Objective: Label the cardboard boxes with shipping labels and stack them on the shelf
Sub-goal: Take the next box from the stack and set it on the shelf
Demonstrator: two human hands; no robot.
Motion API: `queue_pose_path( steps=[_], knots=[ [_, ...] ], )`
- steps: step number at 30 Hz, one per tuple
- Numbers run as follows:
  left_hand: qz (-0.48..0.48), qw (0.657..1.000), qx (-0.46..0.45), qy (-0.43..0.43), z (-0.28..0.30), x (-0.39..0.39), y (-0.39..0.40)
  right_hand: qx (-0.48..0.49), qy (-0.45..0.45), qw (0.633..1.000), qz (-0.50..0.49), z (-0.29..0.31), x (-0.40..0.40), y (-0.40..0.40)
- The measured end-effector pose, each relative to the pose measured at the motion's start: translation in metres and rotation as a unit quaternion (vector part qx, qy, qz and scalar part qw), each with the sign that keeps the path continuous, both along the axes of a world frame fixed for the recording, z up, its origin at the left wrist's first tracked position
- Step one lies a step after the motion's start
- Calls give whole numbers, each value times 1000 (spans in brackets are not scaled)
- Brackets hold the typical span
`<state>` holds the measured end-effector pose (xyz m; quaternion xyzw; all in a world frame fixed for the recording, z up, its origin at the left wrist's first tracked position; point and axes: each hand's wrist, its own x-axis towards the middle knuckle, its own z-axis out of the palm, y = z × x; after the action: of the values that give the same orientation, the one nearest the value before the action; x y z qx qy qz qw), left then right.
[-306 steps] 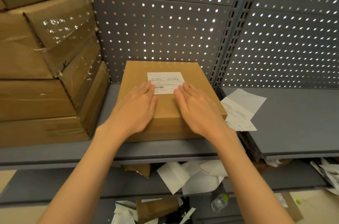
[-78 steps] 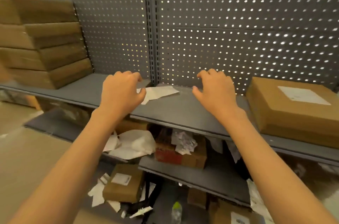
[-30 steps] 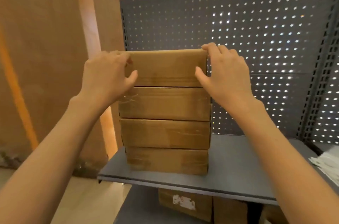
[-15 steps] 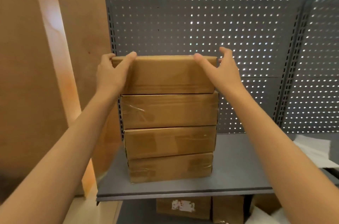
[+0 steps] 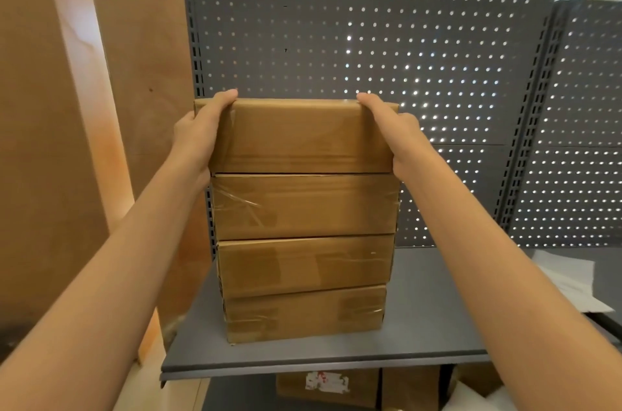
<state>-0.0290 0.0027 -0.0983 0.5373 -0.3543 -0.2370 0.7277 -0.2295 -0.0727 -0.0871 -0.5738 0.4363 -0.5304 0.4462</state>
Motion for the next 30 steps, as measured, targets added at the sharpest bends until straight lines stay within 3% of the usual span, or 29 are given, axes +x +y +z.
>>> queue_pose_path(
  steps=[7,16,30],
  knots=[
    [13,1000,-25,-3,2,0,5,-23,-24,999,-3,1,-1,10],
    [-8,993,-106,-53,8,-15,14,-122,-86,987,-60,-1,-19,25],
    [-93,985,-125,-75,-6,-128,2,-146,-107,971,-154,-18,-141,51]
  ],
)
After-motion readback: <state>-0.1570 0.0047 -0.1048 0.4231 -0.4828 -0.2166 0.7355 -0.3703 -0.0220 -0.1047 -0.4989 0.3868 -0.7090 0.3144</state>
